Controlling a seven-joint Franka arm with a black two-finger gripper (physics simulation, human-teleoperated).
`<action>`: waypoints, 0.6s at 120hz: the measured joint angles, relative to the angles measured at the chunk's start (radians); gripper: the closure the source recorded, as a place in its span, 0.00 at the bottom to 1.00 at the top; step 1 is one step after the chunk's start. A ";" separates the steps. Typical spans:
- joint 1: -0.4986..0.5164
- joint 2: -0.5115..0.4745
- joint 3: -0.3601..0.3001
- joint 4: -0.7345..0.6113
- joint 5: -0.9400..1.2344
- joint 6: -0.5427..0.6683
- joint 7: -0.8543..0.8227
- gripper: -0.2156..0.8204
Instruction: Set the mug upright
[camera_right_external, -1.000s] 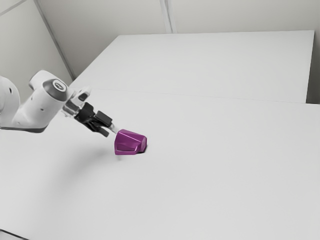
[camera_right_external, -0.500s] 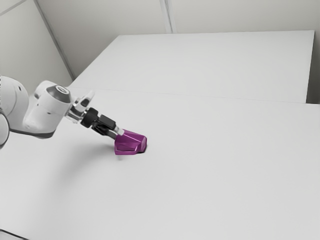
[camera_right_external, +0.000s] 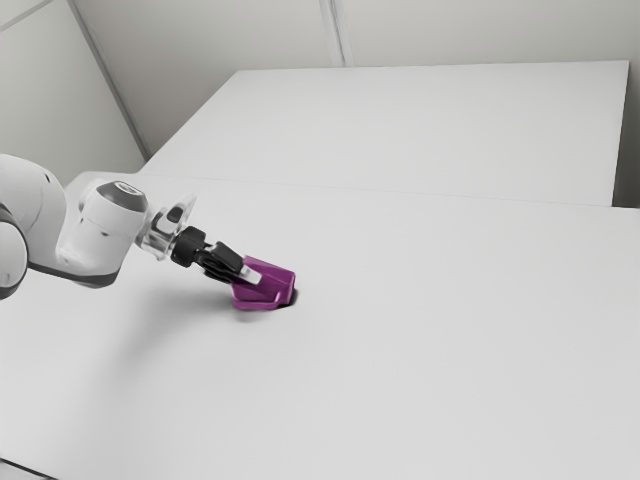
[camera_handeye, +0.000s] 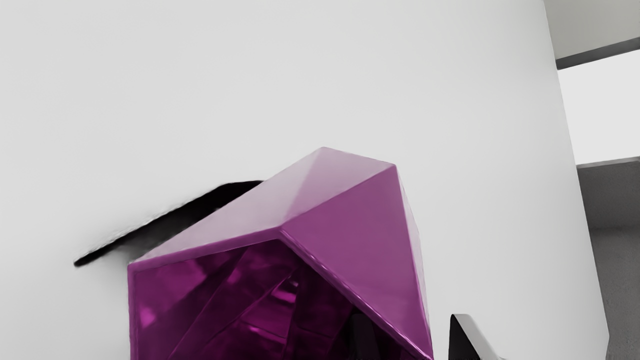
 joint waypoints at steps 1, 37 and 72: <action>0.000 0.000 0.000 0.000 0.000 -0.001 0.000 0.77; -0.009 -0.009 0.002 0.008 0.003 -0.011 0.004 0.93; -0.067 -0.097 0.010 0.021 0.180 -0.007 -0.056 0.95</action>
